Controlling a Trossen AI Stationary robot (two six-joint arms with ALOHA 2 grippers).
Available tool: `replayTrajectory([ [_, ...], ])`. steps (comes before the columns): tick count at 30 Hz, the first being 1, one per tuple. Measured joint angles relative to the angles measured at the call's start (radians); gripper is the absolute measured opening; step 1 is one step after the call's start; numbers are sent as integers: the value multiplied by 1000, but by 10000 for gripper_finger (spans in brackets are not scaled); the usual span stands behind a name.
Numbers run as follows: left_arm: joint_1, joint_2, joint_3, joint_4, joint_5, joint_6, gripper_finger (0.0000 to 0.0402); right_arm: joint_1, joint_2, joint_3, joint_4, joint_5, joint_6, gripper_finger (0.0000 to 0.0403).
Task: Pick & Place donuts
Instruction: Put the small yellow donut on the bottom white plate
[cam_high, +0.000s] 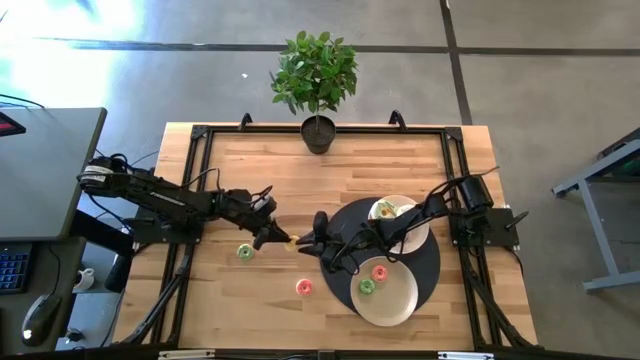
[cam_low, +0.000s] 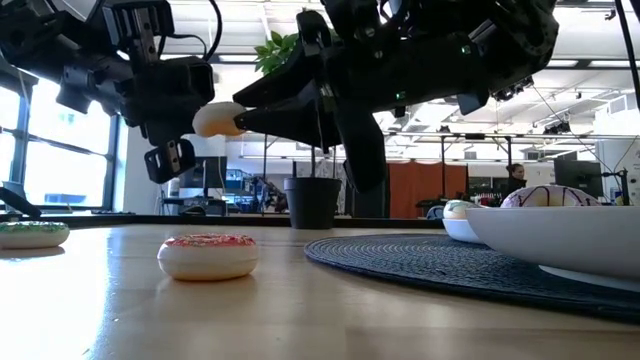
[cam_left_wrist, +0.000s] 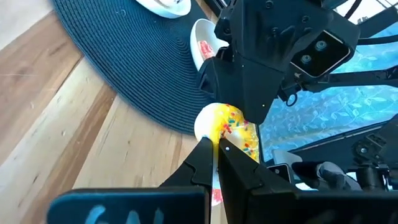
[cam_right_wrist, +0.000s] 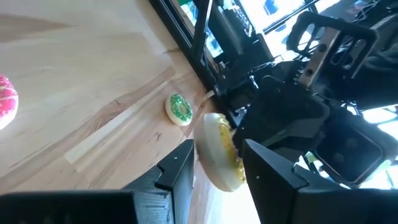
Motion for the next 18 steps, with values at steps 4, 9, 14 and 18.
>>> replayTrajectory([
  [4,0,0,0,21,-4,20,7,0,0,0,0,0,-2,128],
  [9,-1,0,0,27,-31,26,7,-1,0,0,-1,-10,-27,86],
  [14,-1,0,0,26,-46,27,7,-5,0,0,-7,-13,-20,29],
  [18,-1,0,0,19,-49,63,8,-7,0,0,-22,-15,-20,7],
])
